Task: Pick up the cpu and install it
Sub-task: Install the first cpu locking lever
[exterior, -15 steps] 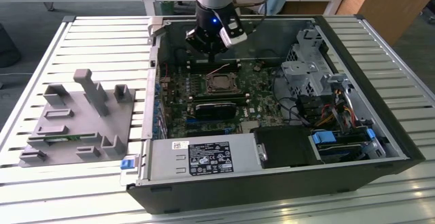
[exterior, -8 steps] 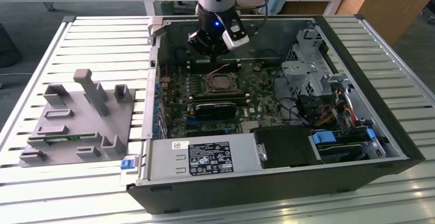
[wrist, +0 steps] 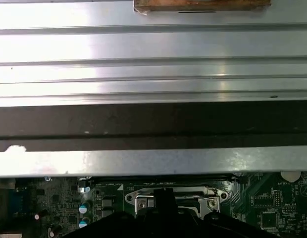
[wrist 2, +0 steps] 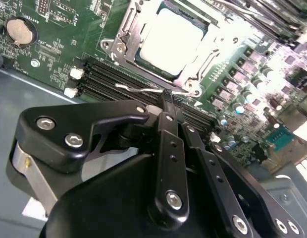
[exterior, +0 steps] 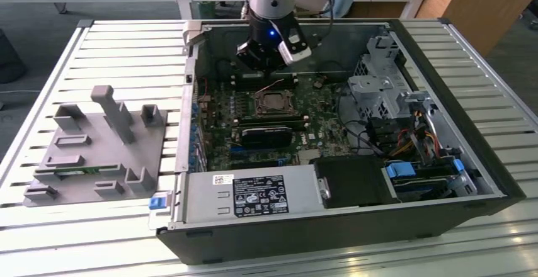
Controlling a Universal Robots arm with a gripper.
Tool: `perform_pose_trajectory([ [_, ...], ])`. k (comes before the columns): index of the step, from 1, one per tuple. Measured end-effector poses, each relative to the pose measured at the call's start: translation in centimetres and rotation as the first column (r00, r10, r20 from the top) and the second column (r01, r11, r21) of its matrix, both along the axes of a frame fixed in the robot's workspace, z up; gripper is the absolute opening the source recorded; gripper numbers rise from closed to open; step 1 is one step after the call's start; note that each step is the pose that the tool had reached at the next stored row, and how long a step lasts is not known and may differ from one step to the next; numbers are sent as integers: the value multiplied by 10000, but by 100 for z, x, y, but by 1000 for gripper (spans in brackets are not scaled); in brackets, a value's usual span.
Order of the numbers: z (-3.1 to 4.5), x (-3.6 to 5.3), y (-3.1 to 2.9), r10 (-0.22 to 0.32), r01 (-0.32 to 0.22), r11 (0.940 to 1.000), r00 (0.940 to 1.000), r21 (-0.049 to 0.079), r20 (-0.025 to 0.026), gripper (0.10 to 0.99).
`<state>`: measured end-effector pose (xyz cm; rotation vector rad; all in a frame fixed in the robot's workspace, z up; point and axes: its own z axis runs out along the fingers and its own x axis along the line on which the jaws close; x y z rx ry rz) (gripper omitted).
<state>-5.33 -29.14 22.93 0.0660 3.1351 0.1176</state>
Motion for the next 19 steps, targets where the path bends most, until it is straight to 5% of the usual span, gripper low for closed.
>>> perform_pose_trajectory([
  [19,-100,134,31,75,-75,10000,10000,-1,0,110],
])
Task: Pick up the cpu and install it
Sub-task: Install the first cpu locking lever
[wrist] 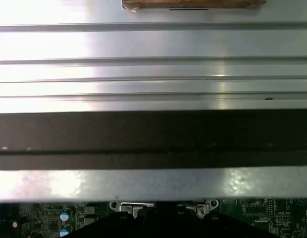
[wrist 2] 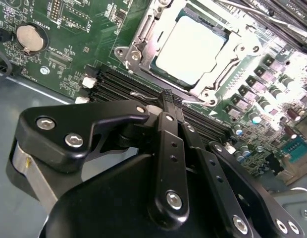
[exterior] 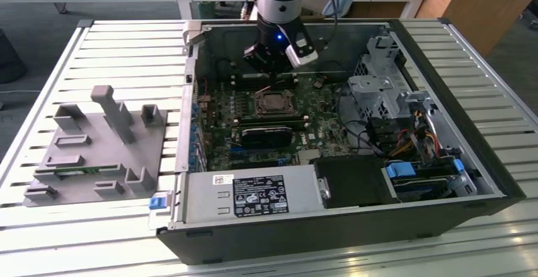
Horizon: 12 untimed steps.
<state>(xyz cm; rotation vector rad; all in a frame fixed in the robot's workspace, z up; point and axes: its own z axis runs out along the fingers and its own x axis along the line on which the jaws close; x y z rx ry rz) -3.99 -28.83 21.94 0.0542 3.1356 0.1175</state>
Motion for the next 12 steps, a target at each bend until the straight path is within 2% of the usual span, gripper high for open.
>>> perform_pose_trajectory([
  [12,-63,108,25,0,0,10000,10000,0,0,110],
])
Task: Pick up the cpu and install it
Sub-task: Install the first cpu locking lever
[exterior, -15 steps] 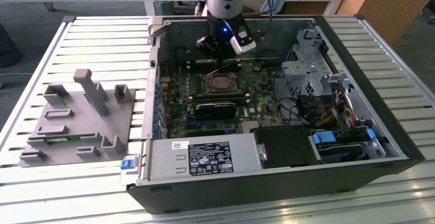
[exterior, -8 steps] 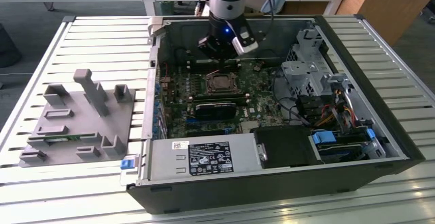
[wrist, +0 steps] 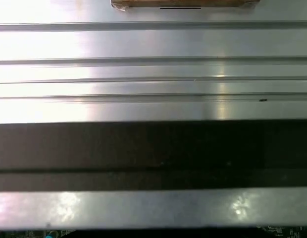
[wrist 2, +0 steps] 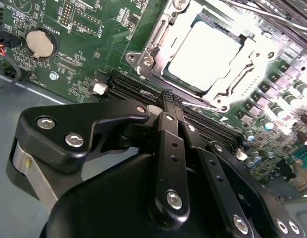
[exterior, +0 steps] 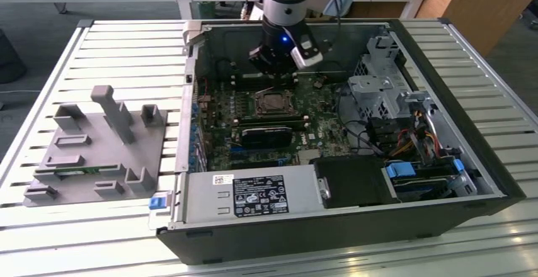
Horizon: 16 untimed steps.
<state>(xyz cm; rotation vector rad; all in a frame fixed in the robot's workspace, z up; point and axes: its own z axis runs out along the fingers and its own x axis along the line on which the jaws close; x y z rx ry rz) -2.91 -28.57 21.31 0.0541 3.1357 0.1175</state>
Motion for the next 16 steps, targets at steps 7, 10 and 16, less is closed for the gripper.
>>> perform_pose_trajectory([
  [7,-59,39,3,0,0,10000,10000,0,0,110],
  [10,-84,47,2,0,0,10000,10000,-1,0,110],
  [16,-127,51,2,0,0,10000,10000,-31,0,110],
])
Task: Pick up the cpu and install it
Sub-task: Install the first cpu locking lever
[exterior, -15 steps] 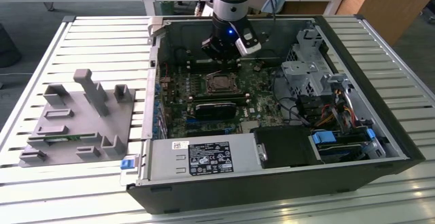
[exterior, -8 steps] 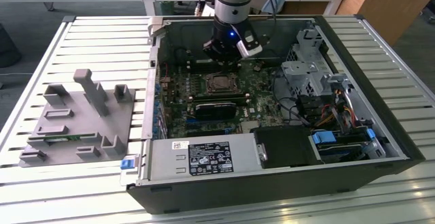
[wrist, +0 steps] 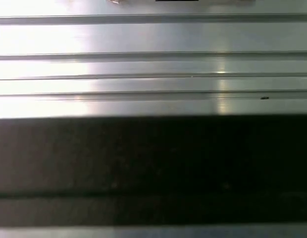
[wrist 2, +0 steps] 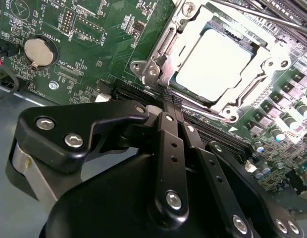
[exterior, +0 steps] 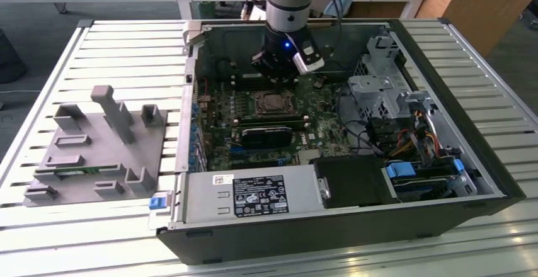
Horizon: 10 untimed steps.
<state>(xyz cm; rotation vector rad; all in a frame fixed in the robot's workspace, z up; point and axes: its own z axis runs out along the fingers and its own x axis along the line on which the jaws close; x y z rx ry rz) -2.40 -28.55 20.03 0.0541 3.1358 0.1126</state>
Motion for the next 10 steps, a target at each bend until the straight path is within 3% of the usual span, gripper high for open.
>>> perform_pose_trajectory([
  [10,16,0,0,0,0,10000,10000,-4,-1,110],
])
